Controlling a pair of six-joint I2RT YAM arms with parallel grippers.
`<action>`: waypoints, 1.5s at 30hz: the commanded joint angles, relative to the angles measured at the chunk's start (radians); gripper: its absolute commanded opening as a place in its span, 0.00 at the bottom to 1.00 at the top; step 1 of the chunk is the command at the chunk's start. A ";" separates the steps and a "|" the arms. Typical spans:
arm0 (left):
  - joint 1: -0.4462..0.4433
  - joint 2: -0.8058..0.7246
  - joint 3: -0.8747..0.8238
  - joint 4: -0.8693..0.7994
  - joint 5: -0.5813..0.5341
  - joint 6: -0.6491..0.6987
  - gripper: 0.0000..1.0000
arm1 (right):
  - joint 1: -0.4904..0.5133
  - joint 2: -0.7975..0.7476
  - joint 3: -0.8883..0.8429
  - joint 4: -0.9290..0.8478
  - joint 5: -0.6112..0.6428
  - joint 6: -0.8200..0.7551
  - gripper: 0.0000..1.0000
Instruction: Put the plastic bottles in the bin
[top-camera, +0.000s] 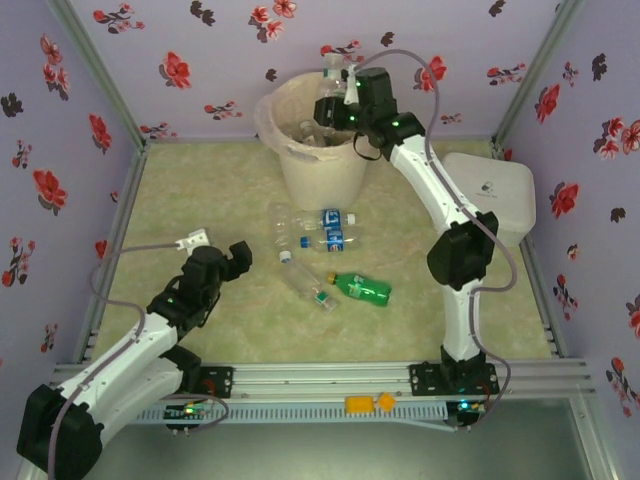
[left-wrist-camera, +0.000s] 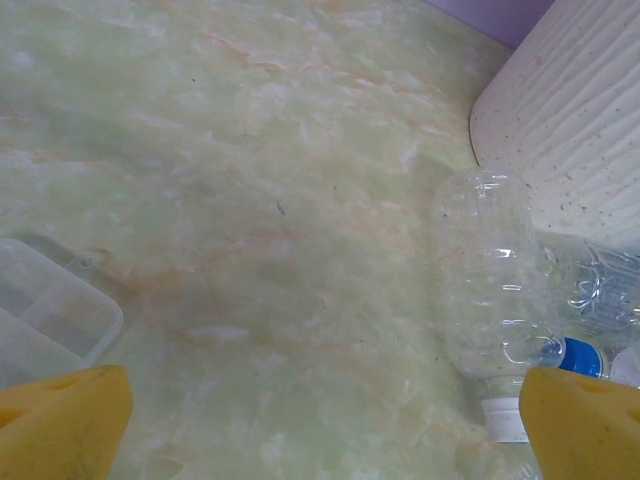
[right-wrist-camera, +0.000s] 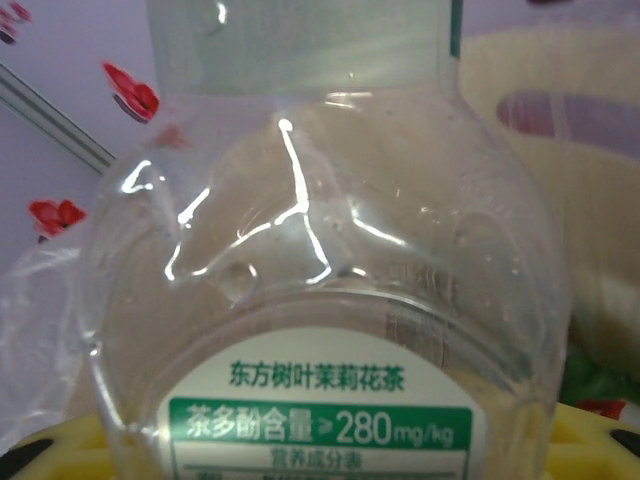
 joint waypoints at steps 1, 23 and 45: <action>0.007 0.008 0.041 -0.023 0.022 -0.016 1.00 | 0.005 0.011 0.062 -0.001 -0.015 0.045 0.60; -0.155 0.163 0.194 -0.073 -0.053 -0.104 1.00 | -0.006 -0.440 -0.348 -0.035 0.128 -0.059 1.00; -0.563 0.617 0.471 -0.243 -0.136 -0.546 1.00 | -0.016 -1.074 -1.479 0.189 0.433 0.069 1.00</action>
